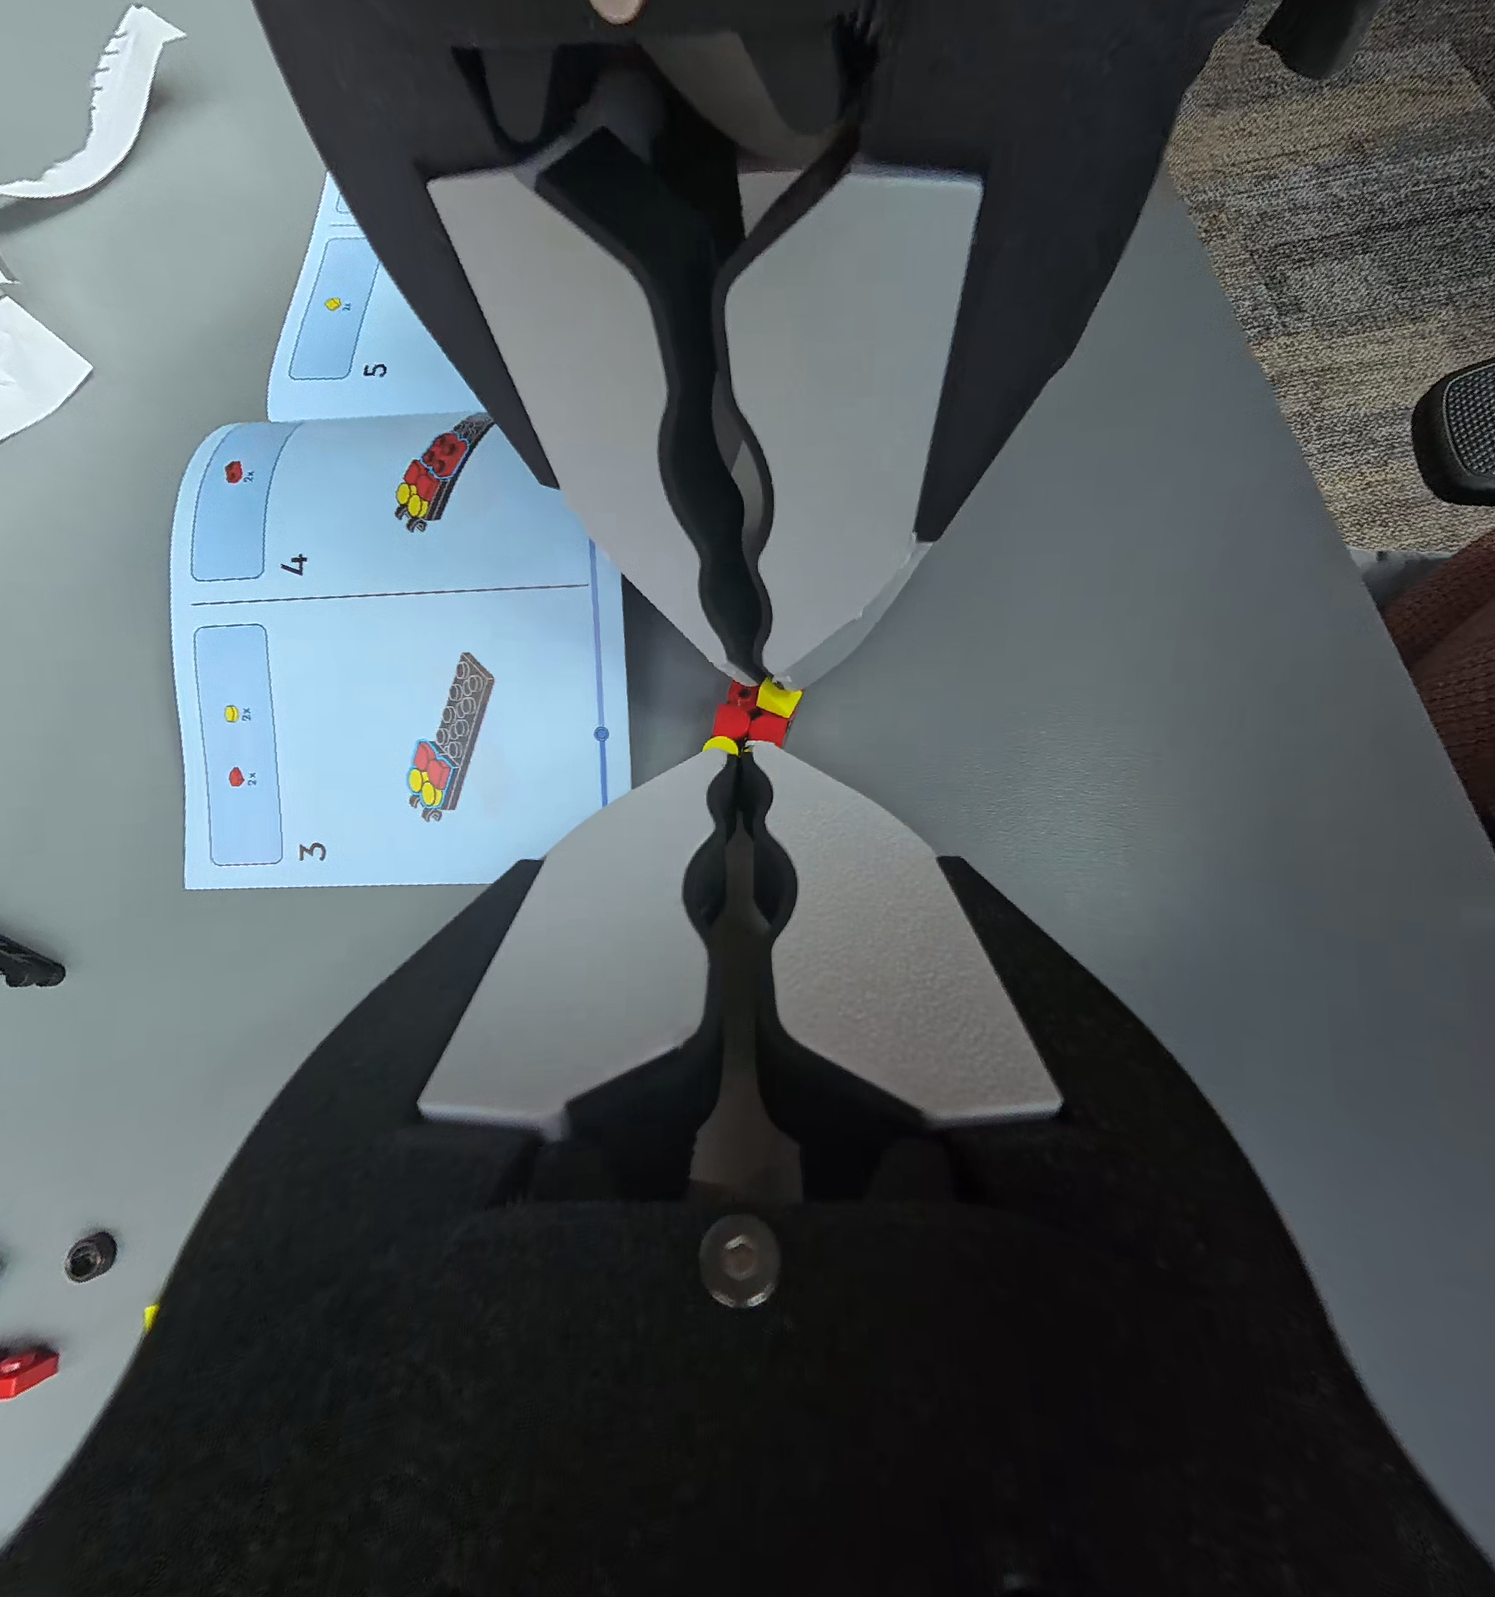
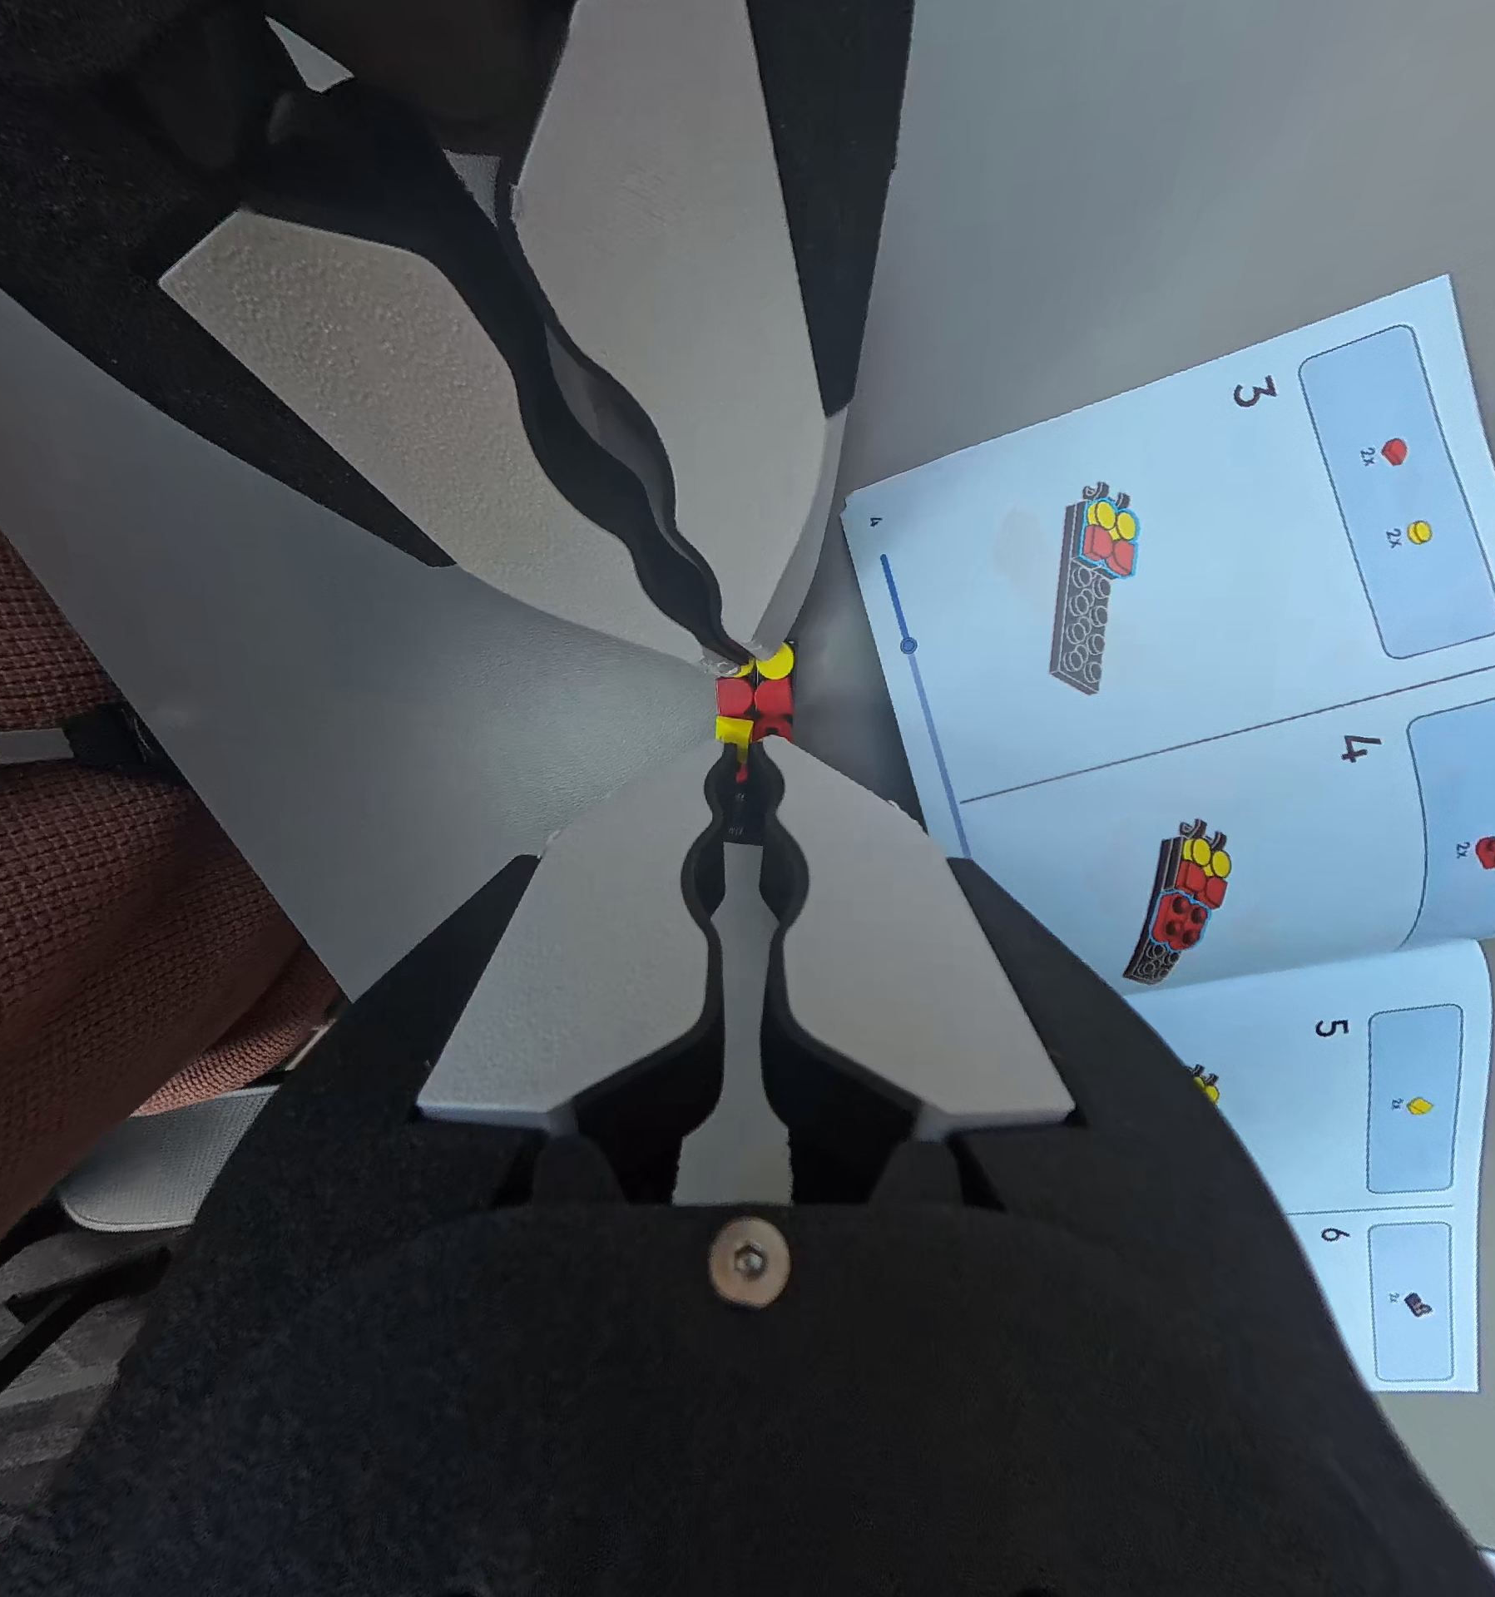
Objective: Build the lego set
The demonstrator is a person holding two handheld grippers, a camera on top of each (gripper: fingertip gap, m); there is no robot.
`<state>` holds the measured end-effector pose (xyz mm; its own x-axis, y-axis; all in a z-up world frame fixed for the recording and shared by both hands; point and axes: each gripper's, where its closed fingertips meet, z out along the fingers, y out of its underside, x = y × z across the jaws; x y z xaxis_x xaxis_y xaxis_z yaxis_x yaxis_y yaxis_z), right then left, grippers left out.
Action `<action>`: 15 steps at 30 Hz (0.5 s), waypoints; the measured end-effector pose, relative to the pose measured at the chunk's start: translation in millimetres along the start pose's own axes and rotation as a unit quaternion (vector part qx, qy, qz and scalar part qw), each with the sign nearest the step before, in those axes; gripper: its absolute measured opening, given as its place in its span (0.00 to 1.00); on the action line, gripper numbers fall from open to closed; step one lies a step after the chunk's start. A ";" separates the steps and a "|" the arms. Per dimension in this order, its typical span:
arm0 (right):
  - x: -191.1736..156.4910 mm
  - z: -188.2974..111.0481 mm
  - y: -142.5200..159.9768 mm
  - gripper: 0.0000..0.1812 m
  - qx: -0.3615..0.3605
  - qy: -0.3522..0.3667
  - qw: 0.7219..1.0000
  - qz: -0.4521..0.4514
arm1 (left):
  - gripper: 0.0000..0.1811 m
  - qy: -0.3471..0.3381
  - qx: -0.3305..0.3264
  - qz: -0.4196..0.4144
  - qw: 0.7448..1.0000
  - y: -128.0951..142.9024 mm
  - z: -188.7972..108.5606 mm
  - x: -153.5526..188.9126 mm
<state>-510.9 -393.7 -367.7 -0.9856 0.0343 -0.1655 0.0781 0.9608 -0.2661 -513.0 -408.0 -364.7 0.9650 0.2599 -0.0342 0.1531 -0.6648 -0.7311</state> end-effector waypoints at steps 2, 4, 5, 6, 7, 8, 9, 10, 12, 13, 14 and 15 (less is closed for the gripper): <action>1.1 0.1 -0.5 0.01 -0.004 0.001 1.000 -0.002 | 0.00 0.000 0.001 -0.001 1.000 0.1 -0.1 -1.0; 1.7 0.2 -1.2 0.01 -0.006 0.000 1.000 -0.003 | 0.00 0.001 0.002 -0.001 1.000 0.2 -0.2 -1.5; 1.9 0.2 -1.6 0.01 -0.007 0.000 1.000 -0.003 | 0.00 0.001 0.003 -0.002 1.000 0.2 -0.3 -1.6; 1.9 0.2 -1.7 0.01 -0.008 -0.001 1.000 -0.004 | 0.00 0.001 0.003 -0.002 1.000 0.2 -0.4 -1.7; 1.9 0.2 -1.6 0.01 -0.009 -0.002 1.000 -0.005 | 0.00 0.001 0.003 0.000 1.000 0.3 -0.5 -1.7; 1.9 0.3 -1.7 0.01 -0.010 -0.002 1.000 -0.005 | 0.00 0.001 0.003 0.001 1.000 0.3 -0.4 -1.7; 1.8 0.4 -2.0 0.01 -0.010 -0.002 1.000 -0.006 | 0.00 0.001 0.003 0.002 1.000 0.3 -0.5 -1.8; 1.8 0.4 -2.2 0.01 -0.010 -0.003 1.000 -0.006 | 0.00 0.001 0.003 0.002 1.000 0.4 -0.5 -2.0; 1.8 0.6 -2.5 0.01 -0.010 -0.004 1.000 -0.005 | 0.00 0.002 0.002 0.001 1.000 0.5 -0.6 -2.2; 1.7 0.6 -2.7 0.01 -0.010 -0.005 1.000 -0.005 | 0.00 0.002 0.003 0.002 1.000 0.6 -0.6 -2.3; 1.6 0.7 -2.8 0.01 -0.010 -0.006 1.000 -0.005 | 0.00 0.002 0.003 0.001 1.000 0.6 -0.6 -2.4; 1.6 0.8 -2.9 0.01 -0.010 -0.007 1.000 -0.005 | 0.00 0.002 0.003 0.000 1.000 0.6 -0.8 -2.7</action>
<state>-512.5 -396.7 -367.9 -0.9840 0.0211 -0.1768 0.0653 0.9665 -0.2481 -515.3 -409.6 -364.5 0.9660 0.2564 -0.0317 0.1513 -0.6607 -0.7353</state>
